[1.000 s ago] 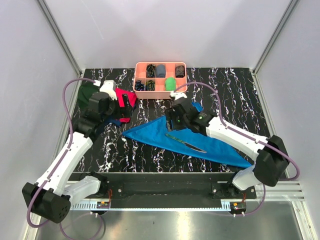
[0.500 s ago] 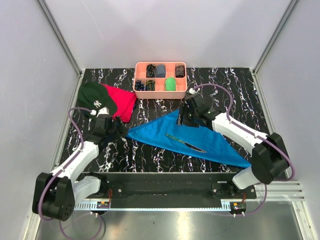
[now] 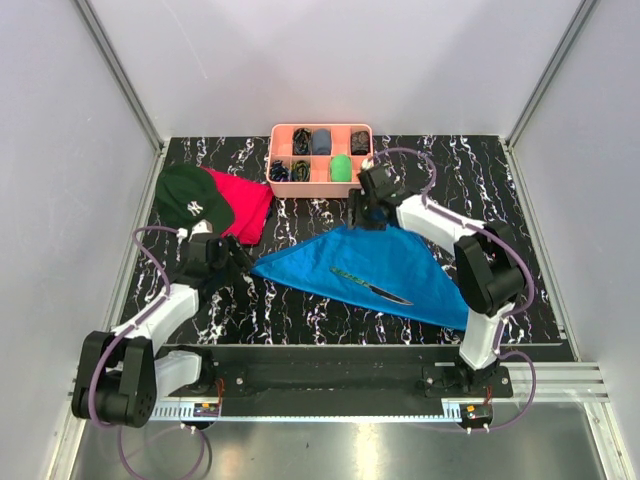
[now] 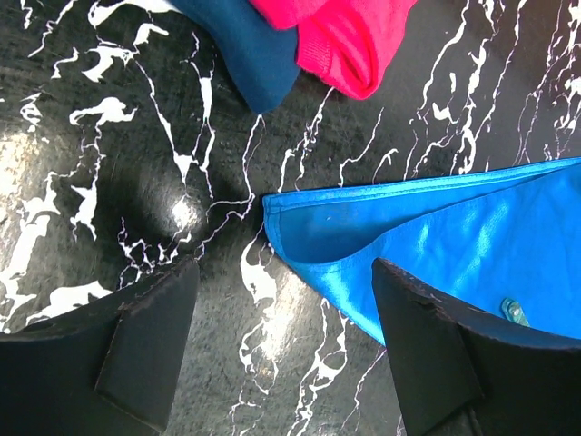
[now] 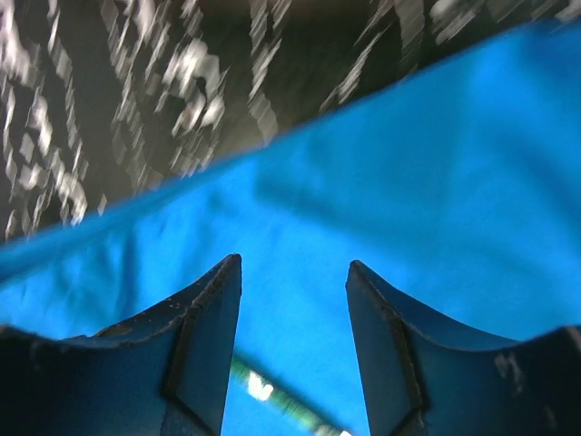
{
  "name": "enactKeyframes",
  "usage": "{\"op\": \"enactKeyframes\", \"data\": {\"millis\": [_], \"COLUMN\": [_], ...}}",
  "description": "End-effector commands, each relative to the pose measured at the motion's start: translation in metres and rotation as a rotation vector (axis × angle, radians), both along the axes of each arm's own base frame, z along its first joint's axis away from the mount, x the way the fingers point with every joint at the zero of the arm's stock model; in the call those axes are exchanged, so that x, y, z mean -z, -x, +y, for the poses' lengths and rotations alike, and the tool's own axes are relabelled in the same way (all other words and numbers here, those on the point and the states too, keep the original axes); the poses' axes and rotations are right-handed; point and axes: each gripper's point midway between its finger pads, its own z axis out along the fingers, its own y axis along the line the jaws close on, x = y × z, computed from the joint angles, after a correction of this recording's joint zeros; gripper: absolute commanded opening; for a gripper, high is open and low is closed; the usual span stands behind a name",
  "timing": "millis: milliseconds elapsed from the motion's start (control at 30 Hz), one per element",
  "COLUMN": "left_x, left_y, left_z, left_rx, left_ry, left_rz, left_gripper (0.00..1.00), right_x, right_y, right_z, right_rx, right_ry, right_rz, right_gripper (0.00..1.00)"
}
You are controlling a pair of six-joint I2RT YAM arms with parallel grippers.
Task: Fold the napkin, place the utensils inside, and roll it up
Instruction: Fold the napkin
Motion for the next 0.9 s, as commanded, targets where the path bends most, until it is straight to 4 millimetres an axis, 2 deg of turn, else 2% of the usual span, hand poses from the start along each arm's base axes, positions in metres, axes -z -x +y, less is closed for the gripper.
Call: {"op": "enactKeyframes", "data": {"millis": [0,33,67,133,167,200,300,567,867], "left_x": [-0.011,-0.012,-0.013,-0.013,-0.013,-0.014,-0.015,-0.014,-0.010], "left_y": [-0.015,-0.015,-0.017,-0.017,-0.018,-0.019,-0.021,-0.024,-0.026], "left_z": [-0.001,0.001,0.002,0.003,0.004,0.005,0.006,0.009,0.009], "left_rx": [0.011,0.006,0.003,0.001,0.000,-0.002,-0.005,-0.010,-0.011], "left_ry": [0.029,0.030,0.034,0.035,0.037,0.038,0.044,0.051,0.061], "left_rz": [-0.063,-0.064,-0.067,-0.062,-0.062,-0.063,-0.061,-0.055,-0.041], "left_gripper": [0.80,0.80,0.80,0.80,0.80,0.80,0.80,0.80,0.80], "right_x": [-0.018,-0.016,-0.019,-0.009,-0.014,-0.006,-0.005,0.004,0.019], "right_y": [-0.061,-0.070,-0.079,-0.091,-0.103,-0.106,-0.122,-0.136,-0.126], "right_z": [-0.047,-0.061,-0.066,-0.076,-0.085,-0.087,-0.093,-0.090,-0.080], "right_rx": [0.097,0.111,0.121,0.116,0.128,0.120,0.078,-0.055,-0.158], "right_ry": [0.107,0.108,0.103,0.121,0.119,0.130,0.154,0.200,0.167], "right_rz": [-0.123,-0.115,-0.124,-0.115,-0.132,-0.119,-0.137,-0.158,-0.126], "right_gripper": [0.57,0.54,0.53,0.53,0.52,0.51,0.48,0.46,0.44]}}
